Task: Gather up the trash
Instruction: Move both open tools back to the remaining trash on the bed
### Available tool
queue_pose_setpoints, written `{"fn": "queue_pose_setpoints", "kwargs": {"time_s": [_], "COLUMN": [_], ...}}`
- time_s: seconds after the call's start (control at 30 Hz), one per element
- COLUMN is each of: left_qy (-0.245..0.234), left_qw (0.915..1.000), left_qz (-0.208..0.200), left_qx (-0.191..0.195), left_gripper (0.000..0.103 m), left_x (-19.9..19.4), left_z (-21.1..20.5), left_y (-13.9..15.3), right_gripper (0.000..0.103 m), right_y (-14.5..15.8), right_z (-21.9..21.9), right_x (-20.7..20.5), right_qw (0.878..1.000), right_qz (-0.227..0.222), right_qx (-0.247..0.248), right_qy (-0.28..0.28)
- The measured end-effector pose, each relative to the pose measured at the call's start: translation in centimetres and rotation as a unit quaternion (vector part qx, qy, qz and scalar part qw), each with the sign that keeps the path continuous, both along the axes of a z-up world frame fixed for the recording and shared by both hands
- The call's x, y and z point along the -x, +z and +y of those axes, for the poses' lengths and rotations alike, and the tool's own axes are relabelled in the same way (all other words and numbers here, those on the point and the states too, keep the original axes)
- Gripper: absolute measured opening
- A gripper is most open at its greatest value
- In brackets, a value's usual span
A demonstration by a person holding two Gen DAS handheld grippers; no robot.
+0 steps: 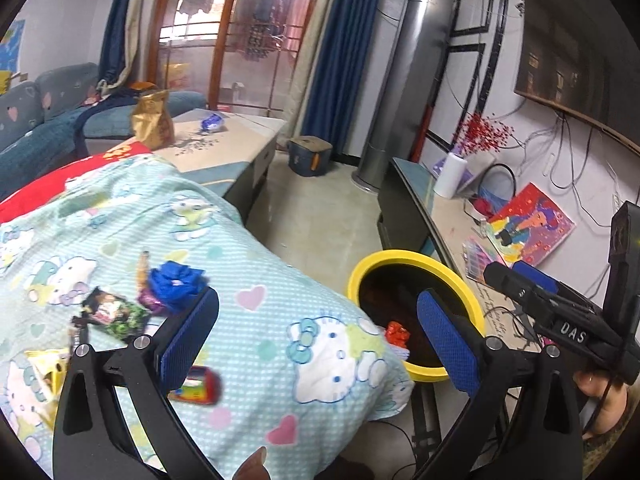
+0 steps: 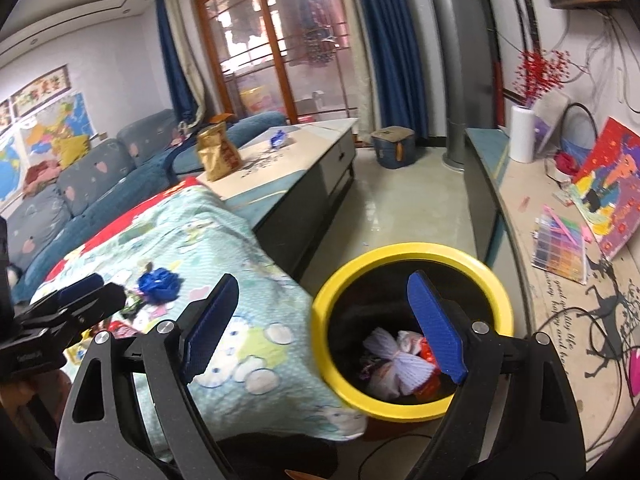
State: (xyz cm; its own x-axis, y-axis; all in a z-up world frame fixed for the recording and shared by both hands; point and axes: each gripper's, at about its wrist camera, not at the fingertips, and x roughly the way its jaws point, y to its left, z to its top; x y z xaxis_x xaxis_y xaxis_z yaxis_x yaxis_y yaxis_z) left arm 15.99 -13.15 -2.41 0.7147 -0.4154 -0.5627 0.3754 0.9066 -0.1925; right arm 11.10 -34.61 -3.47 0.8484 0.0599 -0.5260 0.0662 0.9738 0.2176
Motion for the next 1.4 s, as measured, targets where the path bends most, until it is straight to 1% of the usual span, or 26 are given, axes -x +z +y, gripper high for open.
{"fn": "queue_pose_setpoints", "kwargs": {"time_s": [0.43,0.77,0.9,1.23,1.4], "left_qy": [0.054,0.100,0.119,0.172,0.182], "left_qw": [0.9984,0.9950,0.9929,0.9846,0.9824], "left_qz": [-0.009,-0.004,0.002,0.027,0.040], "left_qx": [0.011,0.010,0.010,0.008,0.005], "left_gripper": [0.097,0.097,0.097,0.097,0.096], "left_x": [-0.1,-0.8,-1.3,-2.6,-3.3], "left_z": [5.2,9.4,11.3,16.3,17.7], "left_y": [0.7,0.2,-0.4,-2.0,-2.7], "right_gripper": [0.078,0.078,0.078,0.078,0.078], "right_y": [0.4,0.4,0.2,-0.5,-1.1], "right_z": [6.3,10.3,11.8,15.7,17.5], "right_x": [-1.2,-2.1,-2.4,-3.8,-4.3], "right_qw": [0.997,0.992,0.989,0.978,0.972], "right_qz": [0.001,0.008,0.011,0.024,0.032], "right_qx": [0.014,0.028,0.035,0.050,0.055], "right_qy": [0.082,0.126,0.147,0.202,0.227]}}
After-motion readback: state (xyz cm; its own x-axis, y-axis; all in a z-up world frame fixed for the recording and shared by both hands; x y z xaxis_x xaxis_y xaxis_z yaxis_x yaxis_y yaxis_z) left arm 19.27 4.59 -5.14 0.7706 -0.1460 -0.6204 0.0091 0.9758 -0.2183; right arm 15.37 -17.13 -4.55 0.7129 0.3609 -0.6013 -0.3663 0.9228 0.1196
